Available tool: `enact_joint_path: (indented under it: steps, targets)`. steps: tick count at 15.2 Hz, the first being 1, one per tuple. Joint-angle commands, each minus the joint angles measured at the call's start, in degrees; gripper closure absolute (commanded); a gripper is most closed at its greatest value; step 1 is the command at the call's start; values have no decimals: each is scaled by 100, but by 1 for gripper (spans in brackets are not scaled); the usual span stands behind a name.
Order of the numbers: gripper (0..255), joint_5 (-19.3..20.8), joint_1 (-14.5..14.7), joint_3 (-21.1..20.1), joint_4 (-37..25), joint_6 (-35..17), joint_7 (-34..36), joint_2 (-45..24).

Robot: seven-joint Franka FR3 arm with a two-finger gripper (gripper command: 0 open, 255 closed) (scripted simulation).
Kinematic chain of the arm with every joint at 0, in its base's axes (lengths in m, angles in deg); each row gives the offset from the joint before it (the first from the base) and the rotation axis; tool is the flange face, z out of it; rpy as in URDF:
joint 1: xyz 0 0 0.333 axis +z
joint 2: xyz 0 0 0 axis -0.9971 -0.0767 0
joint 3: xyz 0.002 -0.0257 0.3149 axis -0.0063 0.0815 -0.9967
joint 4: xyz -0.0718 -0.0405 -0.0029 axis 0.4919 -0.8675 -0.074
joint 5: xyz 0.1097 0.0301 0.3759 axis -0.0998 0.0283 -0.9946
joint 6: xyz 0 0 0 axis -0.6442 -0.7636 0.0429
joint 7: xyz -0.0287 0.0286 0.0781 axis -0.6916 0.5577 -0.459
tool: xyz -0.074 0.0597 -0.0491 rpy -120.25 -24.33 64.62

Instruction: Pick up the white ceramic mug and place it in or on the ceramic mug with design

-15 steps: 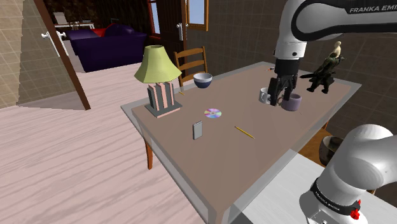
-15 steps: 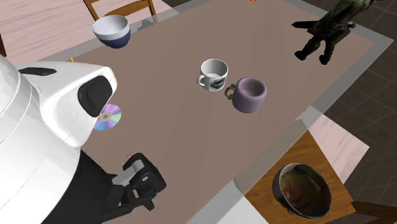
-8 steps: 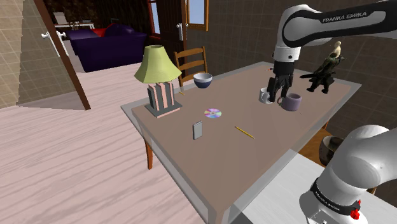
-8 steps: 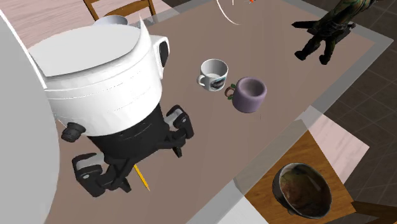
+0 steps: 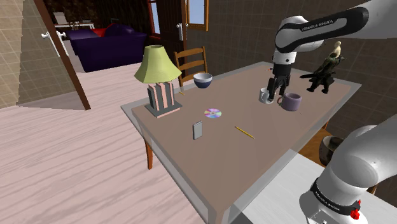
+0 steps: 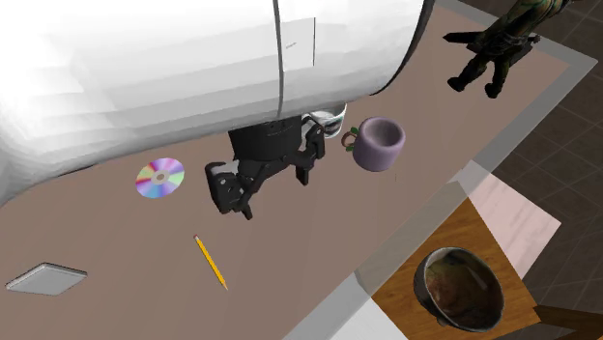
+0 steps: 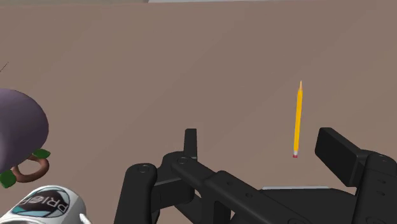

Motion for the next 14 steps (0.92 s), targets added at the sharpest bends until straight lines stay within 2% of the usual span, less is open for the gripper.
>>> enact_joint_path:
  steps: [1,7,14]
  targets:
    - [0,-16,-19,200,-310,-147,-266,-435]
    - [0,-277,-119,704,-1144,-537,-1064,-1645]
    - [0,-959,-440,1054,-2450,-695,-2047,-3216]
